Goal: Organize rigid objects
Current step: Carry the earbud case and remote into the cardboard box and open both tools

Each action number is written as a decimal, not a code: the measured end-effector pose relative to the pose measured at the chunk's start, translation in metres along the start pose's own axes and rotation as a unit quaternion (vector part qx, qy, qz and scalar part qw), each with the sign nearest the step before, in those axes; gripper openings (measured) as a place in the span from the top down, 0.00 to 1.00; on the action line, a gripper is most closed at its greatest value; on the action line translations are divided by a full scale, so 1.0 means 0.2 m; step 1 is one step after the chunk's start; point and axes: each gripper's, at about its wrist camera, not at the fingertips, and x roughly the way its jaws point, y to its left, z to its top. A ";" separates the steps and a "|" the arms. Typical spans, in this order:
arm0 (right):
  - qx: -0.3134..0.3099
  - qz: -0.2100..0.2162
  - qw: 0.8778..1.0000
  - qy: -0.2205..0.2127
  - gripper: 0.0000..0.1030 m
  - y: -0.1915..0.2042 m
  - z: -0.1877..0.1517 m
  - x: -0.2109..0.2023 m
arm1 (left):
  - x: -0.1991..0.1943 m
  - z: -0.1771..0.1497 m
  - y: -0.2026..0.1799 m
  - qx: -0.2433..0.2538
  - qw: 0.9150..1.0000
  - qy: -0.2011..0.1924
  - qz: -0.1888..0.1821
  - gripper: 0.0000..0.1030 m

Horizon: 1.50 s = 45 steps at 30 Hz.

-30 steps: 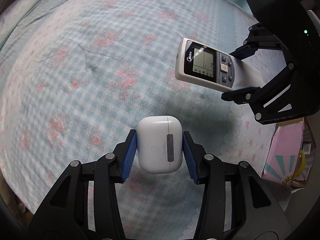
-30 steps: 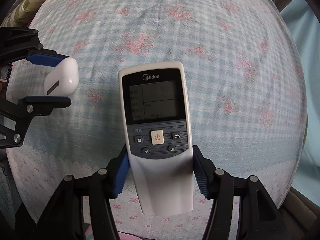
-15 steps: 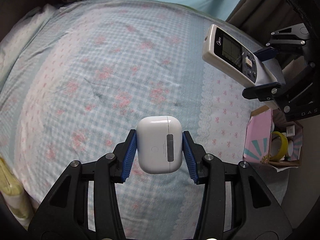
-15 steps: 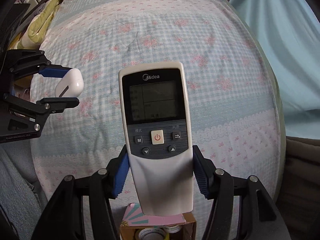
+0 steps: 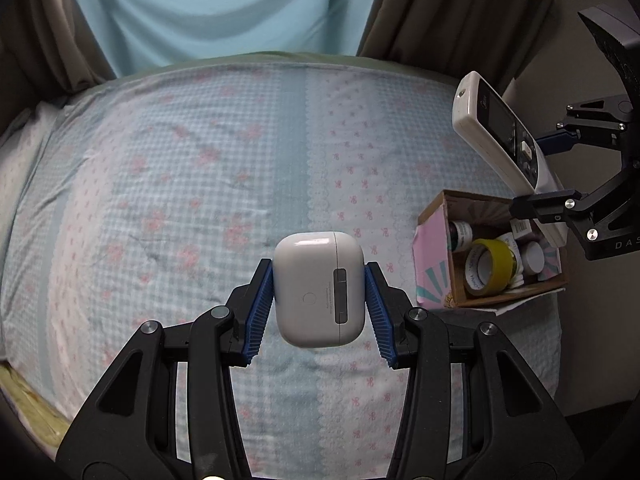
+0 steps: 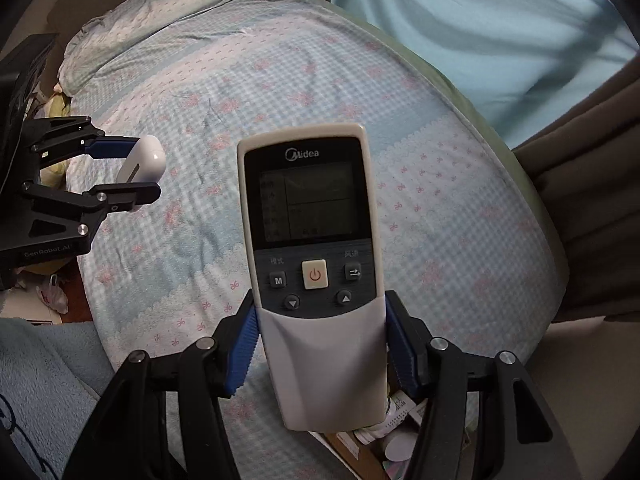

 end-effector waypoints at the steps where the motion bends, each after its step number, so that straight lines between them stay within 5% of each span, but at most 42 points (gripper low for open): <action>1: 0.010 -0.006 1.000 0.001 0.47 -0.03 -0.05 -0.02 | 0.00 0.01 -0.05 0.009 1.000 -0.002 -0.006 0.60; 15: 0.192 -0.045 0.980 0.011 0.47 -0.45 -0.85 -0.20 | 0.18 0.13 -0.80 0.124 0.988 0.018 -0.090 0.60; 24: 0.256 -0.034 0.966 0.008 0.47 -0.66 -1.19 -0.09 | 0.47 0.16 -1.12 0.162 0.981 0.055 -0.094 0.60; 33: 0.234 -0.016 0.972 0.024 0.47 -0.75 -1.23 0.26 | 0.85 0.10 -1.18 0.167 0.977 0.114 -0.068 0.60; 45: 0.179 0.004 0.984 0.002 0.47 -0.64 -1.07 0.52 | 0.99 -0.05 -1.20 0.198 0.970 0.132 -0.040 0.60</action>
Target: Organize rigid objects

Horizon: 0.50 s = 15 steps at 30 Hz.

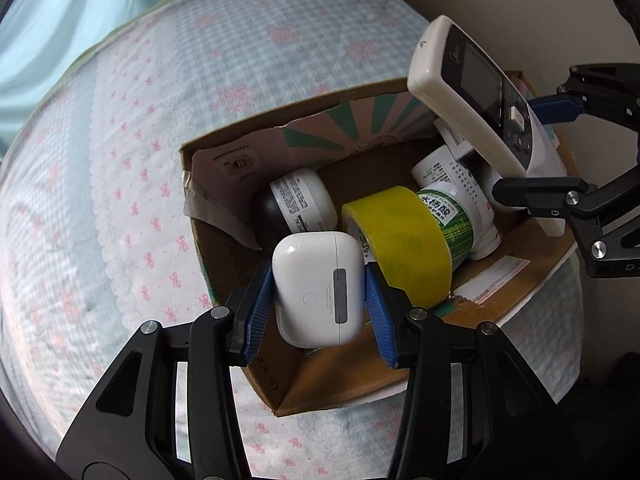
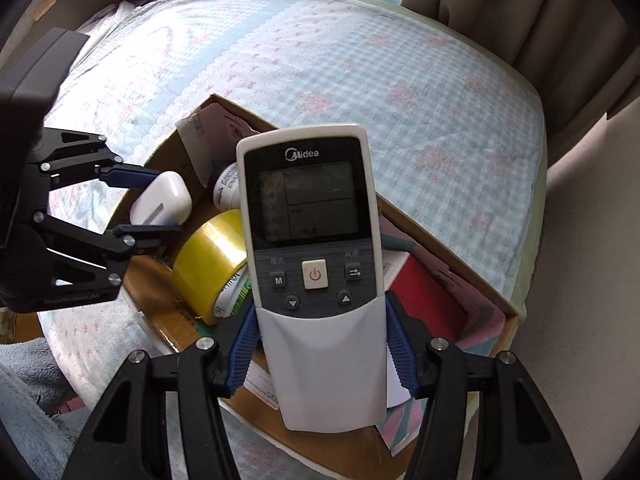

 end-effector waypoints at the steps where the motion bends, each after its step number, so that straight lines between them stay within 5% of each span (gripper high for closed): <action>1: -0.011 -0.003 1.000 -0.001 0.47 0.01 0.01 0.00 | 0.00 -0.01 0.00 0.004 1.000 -0.001 0.003 0.60; 5: -0.048 -0.012 0.999 -0.002 0.46 0.04 0.02 0.03 | 0.01 -0.02 -0.03 0.029 1.000 -0.004 0.007 0.52; 7: -0.049 0.009 0.999 -0.007 0.31 0.03 0.02 0.02 | 0.01 -0.02 -0.04 0.036 0.999 -0.004 0.006 0.18; 8: -0.045 0.017 0.999 -0.008 0.03 0.02 0.03 0.02 | 0.00 -0.02 -0.04 0.037 0.999 -0.006 -0.008 0.01; 15: -0.004 -0.009 0.999 -0.030 0.00 -0.05 0.00 0.00 | 0.00 -0.04 0.02 0.015 0.999 -0.013 -0.036 0.00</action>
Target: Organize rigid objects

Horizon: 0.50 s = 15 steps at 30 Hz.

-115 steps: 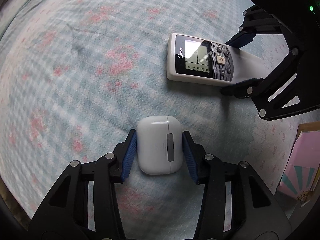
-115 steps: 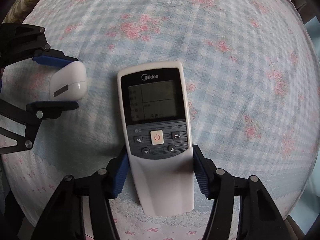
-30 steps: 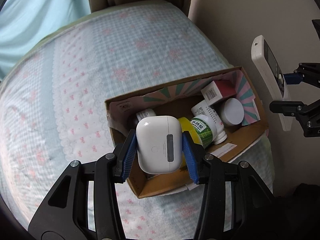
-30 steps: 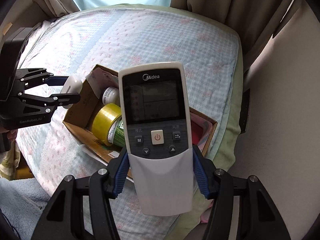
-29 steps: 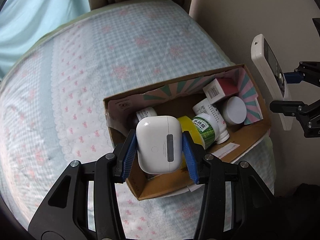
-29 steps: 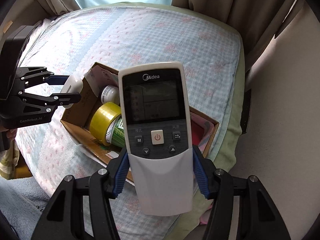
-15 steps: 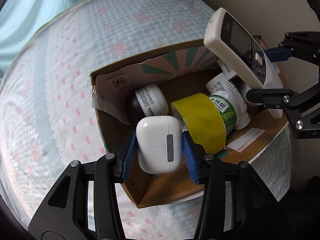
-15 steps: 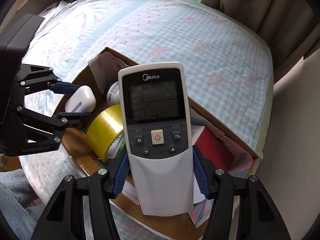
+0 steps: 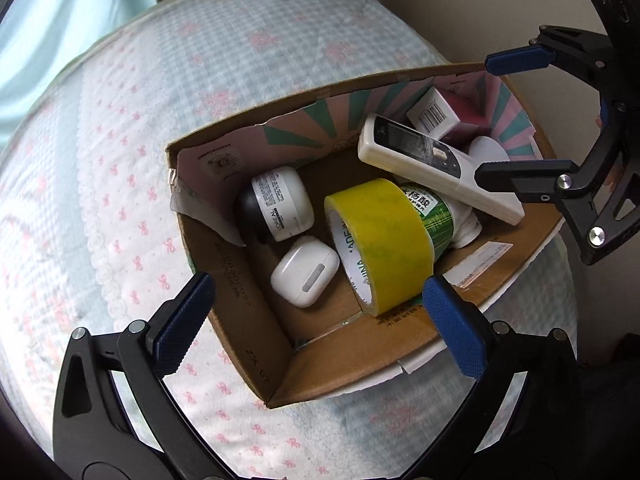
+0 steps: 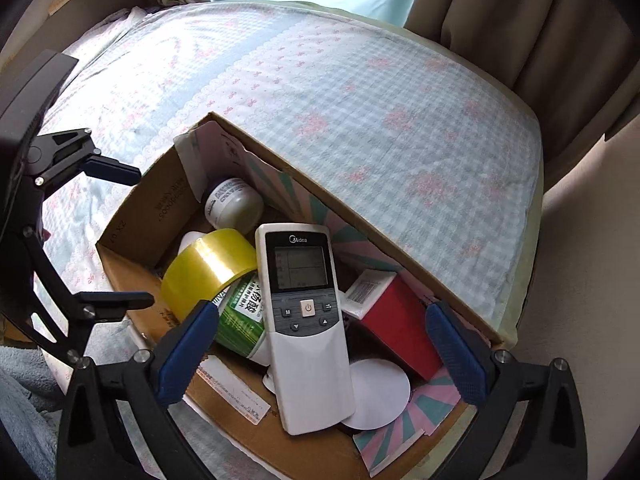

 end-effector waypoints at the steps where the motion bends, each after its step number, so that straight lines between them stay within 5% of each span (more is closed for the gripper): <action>1: 0.009 0.007 1.000 0.005 0.00 -0.01 0.00 0.02 | 0.00 0.00 0.01 -0.001 1.000 0.000 -0.001 0.00; 5: 0.054 0.036 0.998 -0.001 0.00 -0.04 -0.01 0.02 | -0.01 0.01 0.00 0.002 1.000 -0.002 0.001 0.00; 15: 0.055 0.023 0.998 -0.010 0.00 0.02 0.00 -0.17 | -0.24 -0.01 -0.02 0.010 1.000 -0.028 0.000 0.00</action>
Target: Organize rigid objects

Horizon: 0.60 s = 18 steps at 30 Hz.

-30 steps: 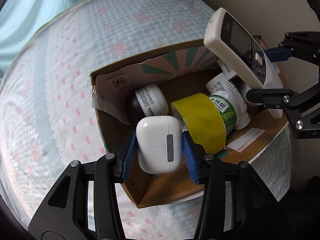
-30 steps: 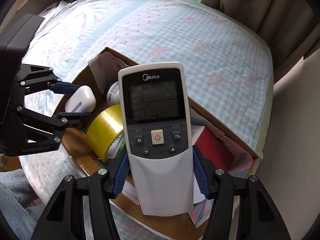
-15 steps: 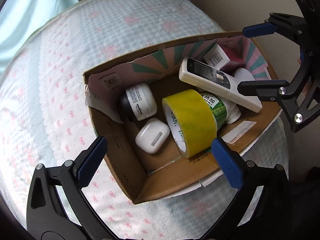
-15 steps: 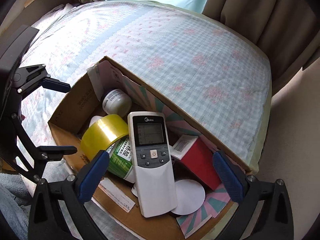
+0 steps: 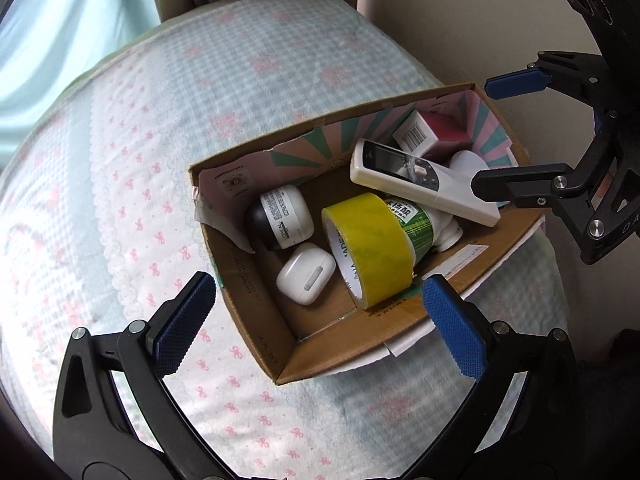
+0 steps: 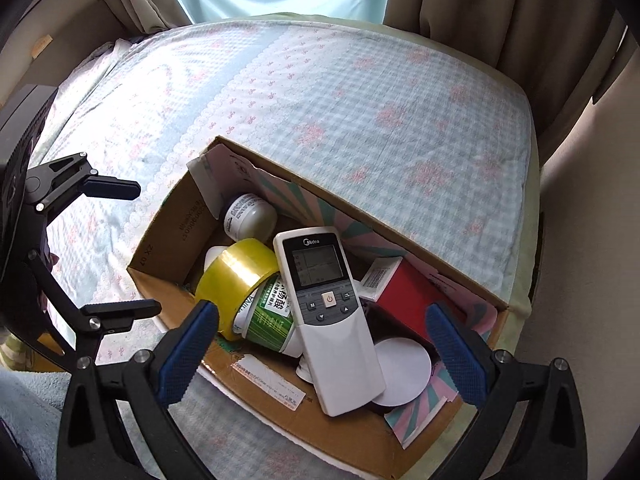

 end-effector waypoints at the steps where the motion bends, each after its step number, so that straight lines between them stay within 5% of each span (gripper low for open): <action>1: -0.003 -0.003 1.000 -0.003 0.00 0.02 0.01 -0.04 | -0.04 0.00 0.00 -0.001 1.000 -0.003 0.000 0.00; 11: -0.007 -0.016 0.998 -0.065 0.00 0.28 0.18 -0.51 | -0.68 -0.07 0.20 -0.037 0.996 -0.069 0.033 0.00; 18: 0.019 -0.019 0.988 -0.153 0.00 0.65 0.35 -0.95 | -1.32 -0.19 0.46 -0.082 0.980 -0.159 0.084 0.00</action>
